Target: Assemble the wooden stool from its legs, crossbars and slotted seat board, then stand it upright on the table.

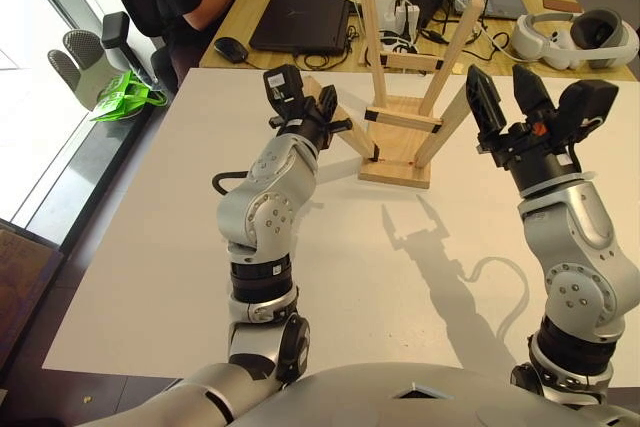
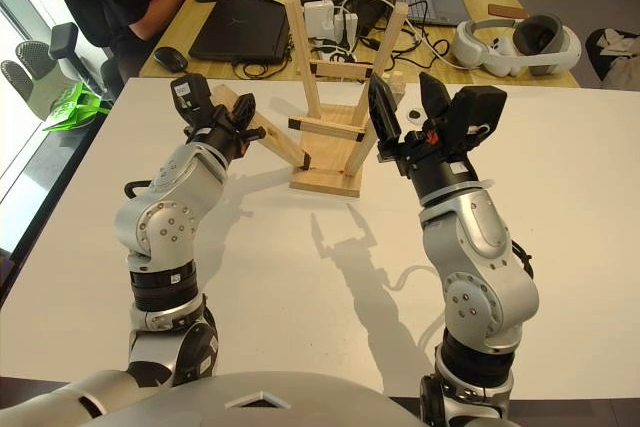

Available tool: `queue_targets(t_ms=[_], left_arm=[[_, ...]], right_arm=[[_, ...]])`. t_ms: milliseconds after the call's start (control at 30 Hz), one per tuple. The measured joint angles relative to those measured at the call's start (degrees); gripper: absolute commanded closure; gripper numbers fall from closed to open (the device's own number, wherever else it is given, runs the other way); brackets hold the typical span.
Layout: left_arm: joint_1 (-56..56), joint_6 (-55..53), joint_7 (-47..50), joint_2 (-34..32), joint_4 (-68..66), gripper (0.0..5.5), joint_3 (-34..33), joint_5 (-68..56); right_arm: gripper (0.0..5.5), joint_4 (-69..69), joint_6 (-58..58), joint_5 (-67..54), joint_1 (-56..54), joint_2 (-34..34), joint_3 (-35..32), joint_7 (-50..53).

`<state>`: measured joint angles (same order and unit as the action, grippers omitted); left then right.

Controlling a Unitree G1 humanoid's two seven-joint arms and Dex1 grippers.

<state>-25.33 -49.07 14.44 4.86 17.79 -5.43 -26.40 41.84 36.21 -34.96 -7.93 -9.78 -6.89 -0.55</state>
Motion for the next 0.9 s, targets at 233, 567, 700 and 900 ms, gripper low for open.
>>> queue_targets(t_ms=[233, 567, 700, 900], left_arm=[[-1.9, -0.2, -3.0, -1.8, -1.6, 4.49, 5.5, 4.2], [-11.6, -0.2, -9.1, -3.9, -13.9, 4.49, 6.9, 7.8], [-14.0, -1.3, -9.5, -2.7, -18.0, 4.49, 3.0, 6.8], [-17.2, -2.7, -9.6, -1.9, -23.6, 4.49, -2.7, 5.2]], right_arm=[[1.79, -0.1, 1.0, -0.1, -0.8, 0.0, 0.9, -0.1], [1.79, -0.1, 0.7, 0.3, -1.1, 0.8, 2.9, -0.1], [1.79, -0.1, -0.1, 0.5, -1.1, 1.6, 3.4, -0.1], [1.79, -0.2, -0.9, 0.9, -1.0, 2.1, 3.8, -0.1]])
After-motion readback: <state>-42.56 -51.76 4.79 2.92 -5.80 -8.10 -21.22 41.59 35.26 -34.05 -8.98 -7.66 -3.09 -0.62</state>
